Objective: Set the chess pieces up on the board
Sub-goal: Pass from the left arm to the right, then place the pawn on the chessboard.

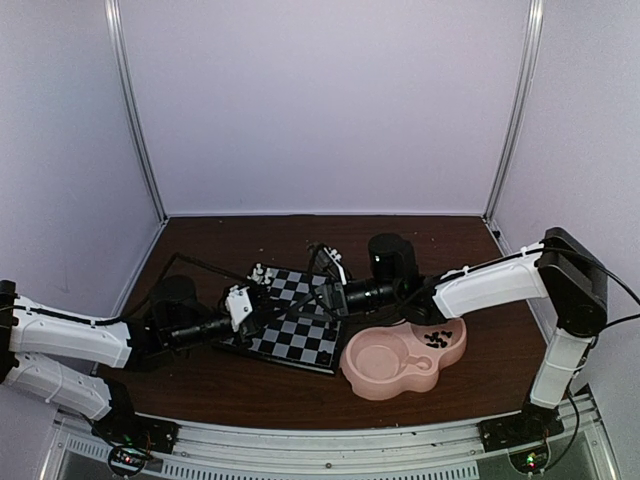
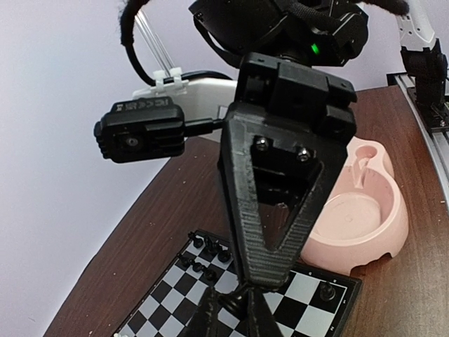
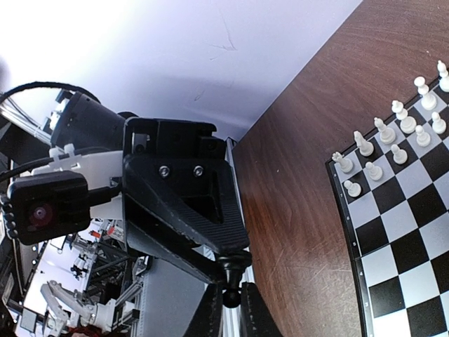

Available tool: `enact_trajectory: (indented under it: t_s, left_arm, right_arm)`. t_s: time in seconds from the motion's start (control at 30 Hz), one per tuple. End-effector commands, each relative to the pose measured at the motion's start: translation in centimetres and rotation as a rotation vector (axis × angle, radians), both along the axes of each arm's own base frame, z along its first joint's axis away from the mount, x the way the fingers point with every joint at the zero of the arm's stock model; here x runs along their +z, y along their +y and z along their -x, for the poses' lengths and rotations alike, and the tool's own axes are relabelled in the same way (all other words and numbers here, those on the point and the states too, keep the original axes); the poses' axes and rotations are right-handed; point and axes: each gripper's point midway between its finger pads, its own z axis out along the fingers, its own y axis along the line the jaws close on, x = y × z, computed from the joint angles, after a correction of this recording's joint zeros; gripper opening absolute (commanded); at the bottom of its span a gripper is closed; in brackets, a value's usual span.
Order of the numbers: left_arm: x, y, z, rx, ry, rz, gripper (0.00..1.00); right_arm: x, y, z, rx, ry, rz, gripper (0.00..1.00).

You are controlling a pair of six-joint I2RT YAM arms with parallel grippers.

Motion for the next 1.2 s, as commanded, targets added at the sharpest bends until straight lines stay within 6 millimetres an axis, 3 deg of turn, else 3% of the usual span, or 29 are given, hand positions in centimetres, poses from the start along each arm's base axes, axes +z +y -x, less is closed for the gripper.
enact_trajectory:
  t_s: [0.0, 0.07, 0.1, 0.23, 0.37, 0.47, 0.73, 0.93, 1.17]
  left_arm:
    - [1.4, 0.0, 0.1, 0.002, -0.019, 0.061, 0.00]
    - [1.3, 0.0, 0.0, 0.003, -0.016, 0.058, 0.00]
    - [1.3, 0.0, 0.0, 0.006, -0.016, 0.058, 0.05]
    - [1.3, 0.3, -0.3, 0.028, -0.015, 0.058, 0.46]
    - [1.6, 1.1, -1.4, 0.115, 0.036, 0.080, 0.64]
    - [1.9, 1.3, -2.1, 0.144, 0.104, 0.071, 0.65]
    - [2.8, 5.0, -5.3, 0.371, 0.214, 0.143, 0.70]
    - [2.5, 9.1, -7.5, 0.614, 0.223, 0.170, 0.70]
    - [2.1, 11.3, -8.4, 0.758, 0.231, 0.204, 0.76]
  right_arm:
    - [0.1, 0.0, -0.4, -0.012, -0.007, -0.014, 0.04]
    - [0.0, 0.0, -0.5, -0.019, -0.011, -0.007, 0.00]
    - [0.1, -0.1, -0.6, -0.023, -0.015, -0.003, 0.00]
    - [-0.2, -0.7, -1.3, -0.059, -0.037, 0.034, 0.00]
    - [-1.1, -1.5, -2.5, -0.121, -0.072, 0.126, 0.00]
    - [-2.4, -2.7, -3.4, -0.172, -0.117, 0.262, 0.00]
    - [-5.6, -4.7, -5.3, -0.224, -0.217, 0.642, 0.00]
    - [-6.3, -5.2, -5.9, -0.203, -0.293, 0.871, 0.00]
    - [-7.9, -4.8, -6.2, -0.135, -0.345, 1.091, 0.00]
